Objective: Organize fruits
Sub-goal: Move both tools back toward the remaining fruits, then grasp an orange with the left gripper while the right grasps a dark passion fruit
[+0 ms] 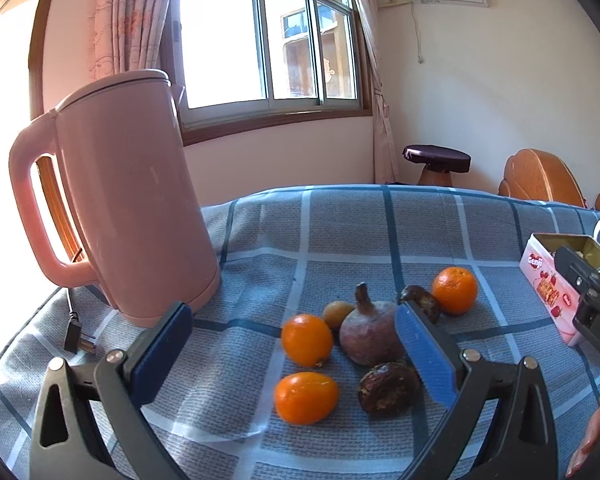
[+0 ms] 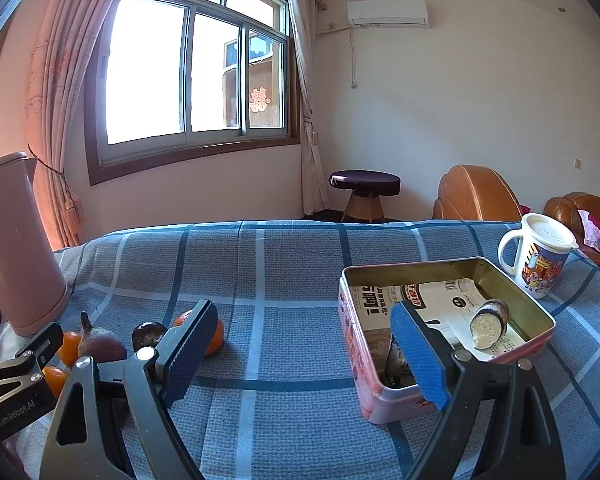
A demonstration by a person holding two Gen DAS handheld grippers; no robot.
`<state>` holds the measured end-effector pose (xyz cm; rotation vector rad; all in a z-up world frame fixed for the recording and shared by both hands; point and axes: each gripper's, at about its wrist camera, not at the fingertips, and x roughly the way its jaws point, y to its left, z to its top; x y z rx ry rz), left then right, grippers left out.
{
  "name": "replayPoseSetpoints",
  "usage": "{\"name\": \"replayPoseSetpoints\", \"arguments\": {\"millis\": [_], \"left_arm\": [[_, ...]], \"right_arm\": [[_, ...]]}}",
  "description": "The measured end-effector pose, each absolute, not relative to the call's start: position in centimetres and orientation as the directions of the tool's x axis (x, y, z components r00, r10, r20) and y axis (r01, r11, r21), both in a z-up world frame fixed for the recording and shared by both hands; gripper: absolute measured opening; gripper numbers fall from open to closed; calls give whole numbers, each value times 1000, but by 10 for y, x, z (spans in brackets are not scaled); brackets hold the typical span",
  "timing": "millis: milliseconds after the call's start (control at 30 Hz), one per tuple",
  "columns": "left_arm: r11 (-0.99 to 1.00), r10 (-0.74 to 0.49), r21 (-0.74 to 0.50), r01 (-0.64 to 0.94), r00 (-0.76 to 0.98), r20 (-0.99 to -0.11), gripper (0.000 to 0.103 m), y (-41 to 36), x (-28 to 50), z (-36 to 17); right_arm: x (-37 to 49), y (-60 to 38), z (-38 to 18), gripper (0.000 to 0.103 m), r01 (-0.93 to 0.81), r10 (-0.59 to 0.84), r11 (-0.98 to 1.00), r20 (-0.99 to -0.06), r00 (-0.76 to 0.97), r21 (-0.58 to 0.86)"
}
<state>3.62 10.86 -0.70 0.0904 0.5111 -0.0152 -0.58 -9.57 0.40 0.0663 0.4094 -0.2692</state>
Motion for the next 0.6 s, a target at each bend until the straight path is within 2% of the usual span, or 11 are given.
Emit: {"name": "replayPoseSetpoints", "arguments": {"millis": [100,233,300,367,467,600], "left_arm": [[997,21,79,22,861,-508,103,125,43,-7],[999,14,44,12,835,-549,103,148,49,-7],[1000,6,26,11,821,-571,103,159,52,-8],[1000,12,20,0,806,-592,103,167,55,-10],[1000,21,20,-11,789,-614,103,176,57,-13],[1000,-8,15,22,780,-626,103,181,55,-14]], "right_arm": [[-4,-92,2,89,194,-157,980,-426,891,44],[6,-80,-7,89,57,4,993,-505,863,106],[11,-70,-13,83,-11,78,992,-544,836,126],[14,-58,-18,69,-71,139,988,-572,808,139],[15,-41,-23,57,-158,226,974,-596,771,165],[16,-16,-25,56,-247,292,956,-604,741,159]]}}
